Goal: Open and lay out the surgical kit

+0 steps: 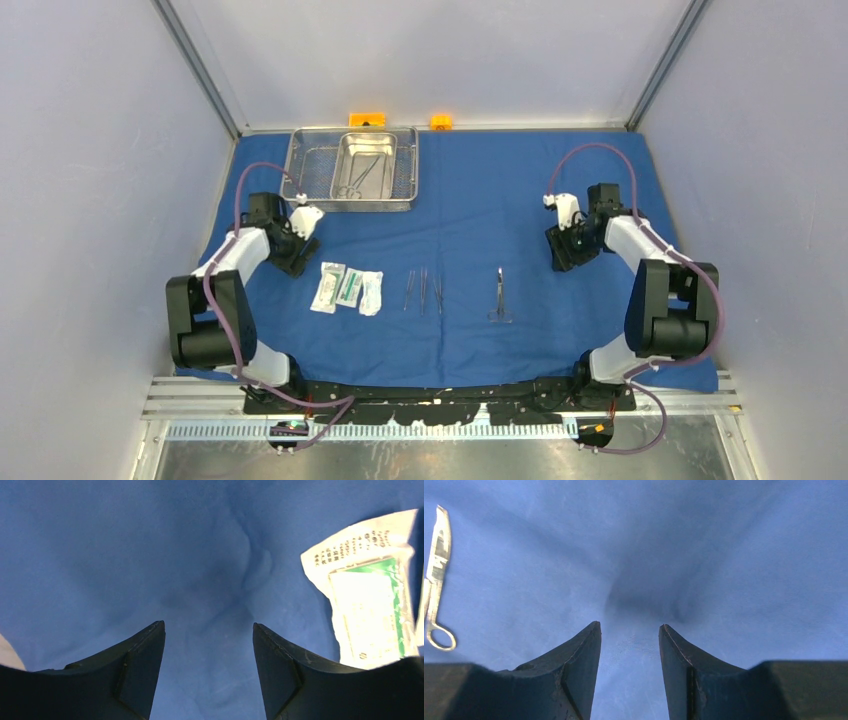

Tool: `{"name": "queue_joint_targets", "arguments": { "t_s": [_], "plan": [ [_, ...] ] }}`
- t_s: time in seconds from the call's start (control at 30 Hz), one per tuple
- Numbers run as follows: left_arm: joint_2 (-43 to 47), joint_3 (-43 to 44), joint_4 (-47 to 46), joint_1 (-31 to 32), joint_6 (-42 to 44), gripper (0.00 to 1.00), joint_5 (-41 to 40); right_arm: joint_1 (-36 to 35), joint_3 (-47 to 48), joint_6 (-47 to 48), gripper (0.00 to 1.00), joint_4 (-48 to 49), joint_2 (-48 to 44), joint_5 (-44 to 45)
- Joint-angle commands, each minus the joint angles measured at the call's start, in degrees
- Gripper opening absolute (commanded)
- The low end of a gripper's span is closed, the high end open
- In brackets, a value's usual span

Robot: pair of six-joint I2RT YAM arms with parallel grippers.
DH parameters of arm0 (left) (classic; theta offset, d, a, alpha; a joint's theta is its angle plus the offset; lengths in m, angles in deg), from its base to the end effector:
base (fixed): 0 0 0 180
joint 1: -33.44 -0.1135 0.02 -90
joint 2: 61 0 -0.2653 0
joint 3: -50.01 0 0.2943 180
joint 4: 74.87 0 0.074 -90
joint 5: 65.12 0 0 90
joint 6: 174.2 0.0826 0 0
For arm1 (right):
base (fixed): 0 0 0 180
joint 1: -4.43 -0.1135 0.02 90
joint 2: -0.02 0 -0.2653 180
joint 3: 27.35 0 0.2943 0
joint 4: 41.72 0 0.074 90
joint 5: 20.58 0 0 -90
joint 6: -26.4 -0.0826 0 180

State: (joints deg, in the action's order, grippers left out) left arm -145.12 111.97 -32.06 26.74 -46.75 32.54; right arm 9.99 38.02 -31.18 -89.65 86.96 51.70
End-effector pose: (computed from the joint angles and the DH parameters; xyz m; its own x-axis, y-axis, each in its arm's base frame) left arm 0.3303 0.0277 0.1252 -0.7507 0.5186 -0.4093 0.4999 0.8509 0.1614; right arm 0.3339 -0.0072 0.1272 -0.7796 -0.4372 -0.4485 -0.5115 0.8577 0.0529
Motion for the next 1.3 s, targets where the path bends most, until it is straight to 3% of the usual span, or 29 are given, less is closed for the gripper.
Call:
{"name": "queue_joint_targets", "arguments": {
  "t_s": [0.0, 0.33, 0.93, 1.27],
  "plan": [
    [-2.09, 1.06, -4.74, 0.19, 2.14, 0.67, -2.37, -0.46, -3.91, 3.59, 0.51, 3.97, 0.74, 3.11],
    [-2.95, -4.94, -1.85, 1.2, 10.42, 0.65, -9.15, -0.48, -10.91, 16.0, 0.5, -2.36, 1.37, 11.96],
    [5.14, -15.18, 5.35, 3.25, 13.68, 0.51, -9.4, -0.56, -16.41, 22.17, 0.45, -10.49, -2.58, 15.61],
    [7.37, -16.16, 11.23, 3.45, 15.4, 0.43, -10.11, -1.16, -18.19, 24.49, 0.42, -15.52, -4.83, 17.54]
  ]
}}
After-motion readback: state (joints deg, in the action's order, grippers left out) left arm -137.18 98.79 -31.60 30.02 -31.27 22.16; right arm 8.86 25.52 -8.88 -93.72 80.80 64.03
